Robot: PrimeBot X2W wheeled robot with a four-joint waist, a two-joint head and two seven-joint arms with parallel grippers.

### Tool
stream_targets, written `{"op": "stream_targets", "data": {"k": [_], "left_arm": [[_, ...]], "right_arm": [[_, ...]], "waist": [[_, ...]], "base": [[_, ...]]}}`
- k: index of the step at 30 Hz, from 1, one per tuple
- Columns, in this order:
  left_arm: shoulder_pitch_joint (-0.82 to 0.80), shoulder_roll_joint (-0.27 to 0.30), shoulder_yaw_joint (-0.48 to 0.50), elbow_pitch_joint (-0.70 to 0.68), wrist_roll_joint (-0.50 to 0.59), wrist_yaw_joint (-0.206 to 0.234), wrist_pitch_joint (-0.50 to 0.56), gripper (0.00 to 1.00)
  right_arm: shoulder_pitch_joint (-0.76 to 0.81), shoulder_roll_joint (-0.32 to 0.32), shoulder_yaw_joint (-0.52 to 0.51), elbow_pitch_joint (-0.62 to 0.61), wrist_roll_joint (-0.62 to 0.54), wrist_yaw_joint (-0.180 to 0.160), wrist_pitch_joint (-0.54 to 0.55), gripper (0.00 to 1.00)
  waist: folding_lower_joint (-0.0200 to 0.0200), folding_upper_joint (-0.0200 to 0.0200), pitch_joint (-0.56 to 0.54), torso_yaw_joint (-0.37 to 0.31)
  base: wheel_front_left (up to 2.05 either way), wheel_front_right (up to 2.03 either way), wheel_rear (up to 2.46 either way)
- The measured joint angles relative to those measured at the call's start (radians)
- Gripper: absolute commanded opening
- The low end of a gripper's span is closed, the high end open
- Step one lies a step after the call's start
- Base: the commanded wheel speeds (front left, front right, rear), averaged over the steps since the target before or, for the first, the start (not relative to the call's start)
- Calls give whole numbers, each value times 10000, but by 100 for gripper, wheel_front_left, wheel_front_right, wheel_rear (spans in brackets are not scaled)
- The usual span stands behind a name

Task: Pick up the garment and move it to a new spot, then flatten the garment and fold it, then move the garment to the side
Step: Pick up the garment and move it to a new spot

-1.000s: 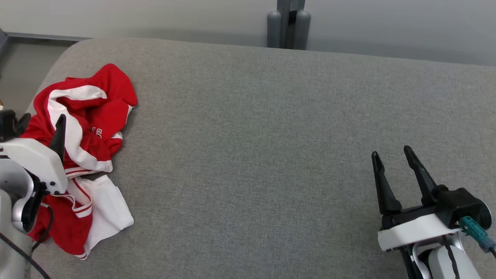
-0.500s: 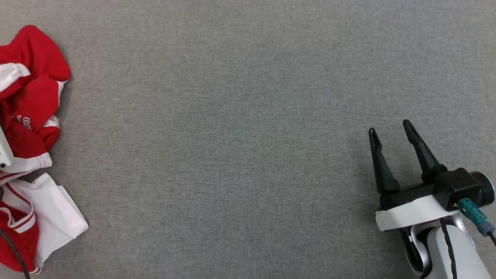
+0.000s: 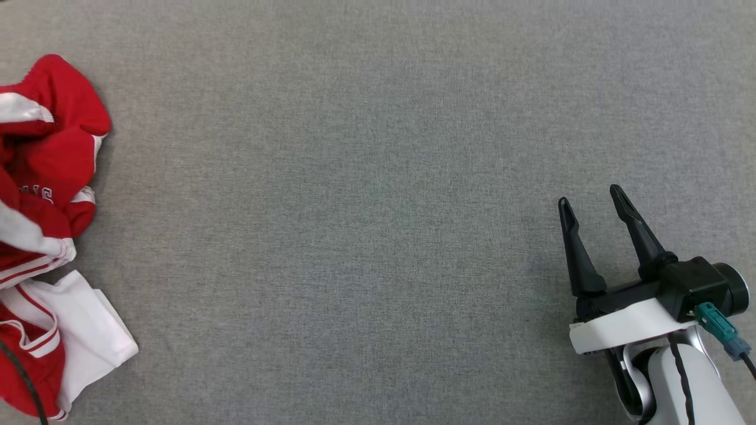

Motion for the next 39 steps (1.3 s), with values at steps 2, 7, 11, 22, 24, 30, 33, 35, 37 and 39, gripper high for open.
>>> {"op": "stream_targets", "data": {"k": [2,7,11,22,24,30,33,35,37,39], "left_arm": [[-82,40,-132,-222,48,-65,-96,0],[-387,171,-614,-1018,353,-374,-347,0],[-769,140,-1191,-2094,571,-713,-485,0],[-872,-397,-2692,-3707,575,-1177,-1058,0],[-817,-577,-3043,-3923,485,-1221,-1267,0],[-900,-1093,-4172,-4406,424,-1267,-1889,0],[-1414,-1392,-4713,-4635,397,-1306,-2211,0],[-1490,-1530,-4878,-4577,380,-1312,-2190,0],[-1410,-1739,-5125,-4374,311,-1312,-2142,0],[-1174,-2059,-5342,-4107,174,-1312,-2236,0]], "right_arm": [[6,0,15,29,61,0,2,100],[27,0,100,104,234,0,2,100],[139,2,146,173,410,0,2,100],[436,2,40,247,644,0,2,100],[465,-4,12,253,690,0,2,100],[628,-2,35,291,744,0,2,100],[654,0,109,301,811,0,2,100],[714,-2,148,299,848,0,0,100],[785,-2,192,309,892,0,2,100],[802,-4,259,314,965,0,0,100]], "waist": [[0,0,-159,36],[0,0,-601,84],[0,0,-1076,4],[0,0,-1926,-596],[0,0,-2052,-753],[0,0,-2373,-1275],[0,0,-2542,-1647],[0,0,-2607,-1824],[0,0,-2653,-1977],[0,0,-2671,-2128]], "base": [[0,0,0],[0,0,0],[0,0,0],[0,0,0],[0,0,0],[0,0,0],[0,0,0],[0,0,0],[0,0,0],[0,0,0]]}}
